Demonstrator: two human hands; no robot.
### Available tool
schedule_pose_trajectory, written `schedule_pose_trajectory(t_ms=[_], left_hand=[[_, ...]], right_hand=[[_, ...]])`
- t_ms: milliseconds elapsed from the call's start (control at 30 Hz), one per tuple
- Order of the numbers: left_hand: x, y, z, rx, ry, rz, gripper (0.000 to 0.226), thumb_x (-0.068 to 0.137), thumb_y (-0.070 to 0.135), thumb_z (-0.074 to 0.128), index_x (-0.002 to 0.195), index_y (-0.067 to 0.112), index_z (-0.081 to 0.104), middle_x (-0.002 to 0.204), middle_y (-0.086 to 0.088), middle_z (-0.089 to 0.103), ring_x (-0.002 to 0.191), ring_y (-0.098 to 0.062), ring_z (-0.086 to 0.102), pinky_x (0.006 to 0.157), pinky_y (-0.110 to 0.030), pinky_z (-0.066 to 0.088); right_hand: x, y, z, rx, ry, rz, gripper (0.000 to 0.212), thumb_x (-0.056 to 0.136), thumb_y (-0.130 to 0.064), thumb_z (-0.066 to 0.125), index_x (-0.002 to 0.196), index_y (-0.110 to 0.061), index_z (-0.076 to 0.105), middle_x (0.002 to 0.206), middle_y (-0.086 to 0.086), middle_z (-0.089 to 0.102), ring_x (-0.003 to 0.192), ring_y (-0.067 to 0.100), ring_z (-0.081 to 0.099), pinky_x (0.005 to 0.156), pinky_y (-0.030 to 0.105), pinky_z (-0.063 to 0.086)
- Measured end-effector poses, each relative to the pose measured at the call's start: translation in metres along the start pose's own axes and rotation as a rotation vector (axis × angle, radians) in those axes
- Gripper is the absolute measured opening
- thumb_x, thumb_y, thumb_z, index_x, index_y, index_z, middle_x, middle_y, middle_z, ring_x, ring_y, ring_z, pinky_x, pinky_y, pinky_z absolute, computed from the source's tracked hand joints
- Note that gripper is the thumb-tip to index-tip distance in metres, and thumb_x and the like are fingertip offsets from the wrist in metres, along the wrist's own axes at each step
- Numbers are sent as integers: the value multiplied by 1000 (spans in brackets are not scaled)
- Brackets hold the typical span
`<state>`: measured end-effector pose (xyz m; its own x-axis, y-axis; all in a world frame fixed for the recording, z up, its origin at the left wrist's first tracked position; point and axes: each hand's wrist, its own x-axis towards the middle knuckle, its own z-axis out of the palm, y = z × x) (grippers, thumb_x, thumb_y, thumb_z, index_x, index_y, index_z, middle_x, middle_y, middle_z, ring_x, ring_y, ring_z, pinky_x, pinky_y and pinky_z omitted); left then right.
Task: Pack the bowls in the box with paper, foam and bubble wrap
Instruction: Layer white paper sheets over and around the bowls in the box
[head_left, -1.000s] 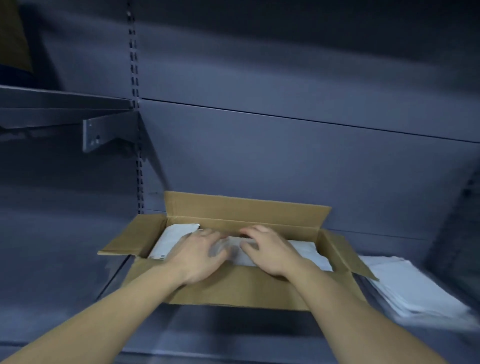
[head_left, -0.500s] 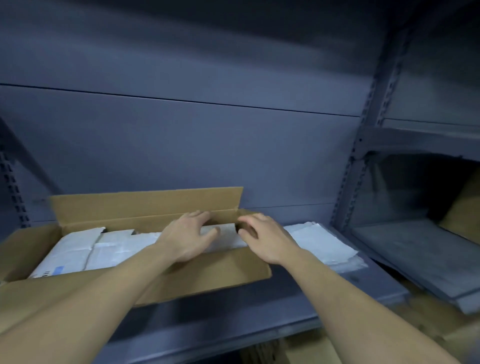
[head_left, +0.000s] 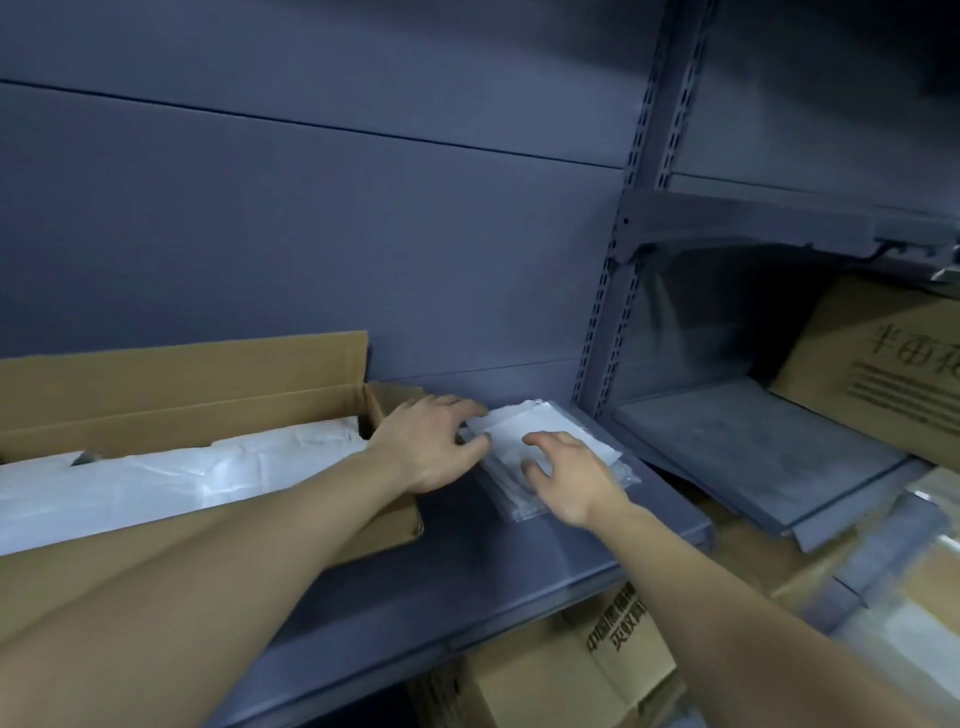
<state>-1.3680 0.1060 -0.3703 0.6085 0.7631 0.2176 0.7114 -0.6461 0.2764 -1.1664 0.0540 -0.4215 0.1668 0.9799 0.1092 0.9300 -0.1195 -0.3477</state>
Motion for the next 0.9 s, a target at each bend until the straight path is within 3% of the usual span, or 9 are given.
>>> schedule_pose_trajectory(t_ms=[100,267,467,733,833,900], left_hand=[[19,6,12,34,-43,20,48,96,49,42,139,30,49,145,5,50,133,-18,44,110,-34,32],[32,0,20,-1,-59,20,47,94,46,48,138,29,50,145,6,49,132,-17,44,109,-36,36],[32,-1,19,-104,-26,6,44,94,41,49,136,28,51,140,4,52,127,-18,48,106,-37,39],[29,-3,19,-76,-68,2,47,92,43,51,138,30,50,141,4,52,128,-19,46,107,-40,38],[28,-4,19,-62,-75,20,49,91,42,55,138,30,50,141,3,53,129,-20,47,107,-39,39],[26,-4,19,-42,-87,39,50,91,39,56,139,29,49,140,3,54,127,-20,48,106,-39,40]], right_hand=[[4,14,12,-54,13,24,53,99,-39,46,147,-20,40,151,2,41,139,21,35,113,36,32],[8,24,28,-118,1,14,57,97,-44,47,148,-21,37,154,-1,36,143,19,31,117,36,26],[7,22,31,-115,17,16,55,97,-41,49,147,-20,41,149,0,45,136,20,41,109,33,37],[7,21,27,135,27,141,40,95,-33,55,134,-28,59,128,-4,65,116,16,60,97,29,48],[9,19,20,206,22,162,36,99,-24,44,130,-28,63,101,-1,70,88,18,61,76,25,46],[7,18,16,200,105,142,33,101,-20,42,125,-24,66,85,0,65,80,20,58,72,26,43]])
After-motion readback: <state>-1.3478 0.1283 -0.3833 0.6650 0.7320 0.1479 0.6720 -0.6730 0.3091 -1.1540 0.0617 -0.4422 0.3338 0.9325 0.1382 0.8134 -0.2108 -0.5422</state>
